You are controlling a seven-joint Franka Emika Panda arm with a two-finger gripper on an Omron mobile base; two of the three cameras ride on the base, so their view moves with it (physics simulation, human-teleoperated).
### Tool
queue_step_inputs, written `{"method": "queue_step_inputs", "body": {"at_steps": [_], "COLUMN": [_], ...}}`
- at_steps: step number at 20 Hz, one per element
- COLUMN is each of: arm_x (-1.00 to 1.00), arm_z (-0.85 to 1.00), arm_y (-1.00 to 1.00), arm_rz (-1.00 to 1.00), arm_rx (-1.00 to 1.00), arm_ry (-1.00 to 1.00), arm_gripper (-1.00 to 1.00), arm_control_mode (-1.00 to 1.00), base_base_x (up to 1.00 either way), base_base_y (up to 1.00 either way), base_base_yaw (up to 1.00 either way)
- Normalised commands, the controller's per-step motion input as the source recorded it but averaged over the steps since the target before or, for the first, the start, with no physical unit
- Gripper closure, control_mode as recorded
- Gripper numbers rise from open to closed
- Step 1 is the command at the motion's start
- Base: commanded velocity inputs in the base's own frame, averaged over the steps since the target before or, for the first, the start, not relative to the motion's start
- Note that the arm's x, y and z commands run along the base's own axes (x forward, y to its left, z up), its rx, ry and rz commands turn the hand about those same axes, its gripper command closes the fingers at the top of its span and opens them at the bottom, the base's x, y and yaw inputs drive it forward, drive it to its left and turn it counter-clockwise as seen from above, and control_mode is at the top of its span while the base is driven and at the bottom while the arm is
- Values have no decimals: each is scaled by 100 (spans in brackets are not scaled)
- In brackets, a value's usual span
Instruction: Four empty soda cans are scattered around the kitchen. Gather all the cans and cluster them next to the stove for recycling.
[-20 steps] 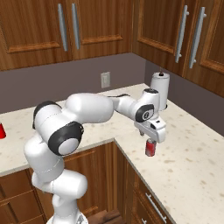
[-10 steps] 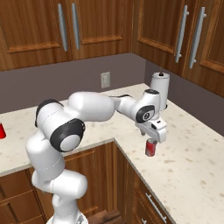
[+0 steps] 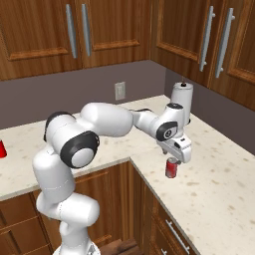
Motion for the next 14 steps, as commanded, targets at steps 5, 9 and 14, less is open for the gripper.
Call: {"method": "queue_step_inputs", "body": {"at_steps": [5, 9, 14], "arm_x": [1, -1, 0], "arm_z": [-8, -10, -10], "arm_y": [-5, 3, 0], "arm_rz": [0, 0, 0], "arm_rx": [0, -2, 0], "arm_ry": [-1, -4, -2], "arm_gripper": [-100, -100, -100], "arm_control_mode": [-100, -100, -100], "base_base_x": [0, 0, 0], "base_base_y": [0, 0, 0], "base_base_yaw": [0, 0, 0]}}
